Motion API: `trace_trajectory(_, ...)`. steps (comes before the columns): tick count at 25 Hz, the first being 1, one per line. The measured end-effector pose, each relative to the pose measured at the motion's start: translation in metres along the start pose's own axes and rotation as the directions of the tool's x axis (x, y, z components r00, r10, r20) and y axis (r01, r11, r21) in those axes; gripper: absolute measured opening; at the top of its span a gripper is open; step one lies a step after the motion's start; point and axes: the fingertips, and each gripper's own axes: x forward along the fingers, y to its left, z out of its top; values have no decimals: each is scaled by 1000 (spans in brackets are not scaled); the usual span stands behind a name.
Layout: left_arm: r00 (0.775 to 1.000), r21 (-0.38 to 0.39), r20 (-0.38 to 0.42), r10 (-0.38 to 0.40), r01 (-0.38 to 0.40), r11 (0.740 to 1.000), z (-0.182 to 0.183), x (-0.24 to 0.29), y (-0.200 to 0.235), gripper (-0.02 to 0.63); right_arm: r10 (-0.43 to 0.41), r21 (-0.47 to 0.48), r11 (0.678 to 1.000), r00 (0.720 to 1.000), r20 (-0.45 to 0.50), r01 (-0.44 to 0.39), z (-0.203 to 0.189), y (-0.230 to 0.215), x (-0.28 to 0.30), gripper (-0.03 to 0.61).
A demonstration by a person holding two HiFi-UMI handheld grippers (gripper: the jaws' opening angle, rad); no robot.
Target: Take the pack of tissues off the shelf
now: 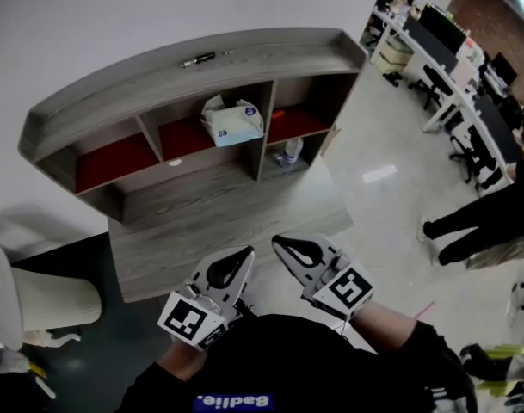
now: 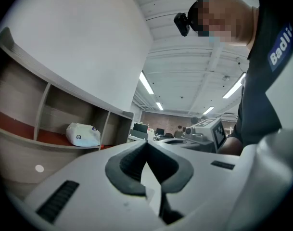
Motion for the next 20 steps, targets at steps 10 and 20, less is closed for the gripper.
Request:
trace_trajectory(10, 1000, -28, 12, -9, 10, 1000, 12, 3, 49, -2, -54, -48, 997, 998, -19, 53, 13, -26, 48, 31)
trace_trajectory(20, 992, -16, -2, 129, -129, 992, 17, 18, 81, -2, -10, -188, 982, 995, -99, -9, -1, -72, 89, 37)
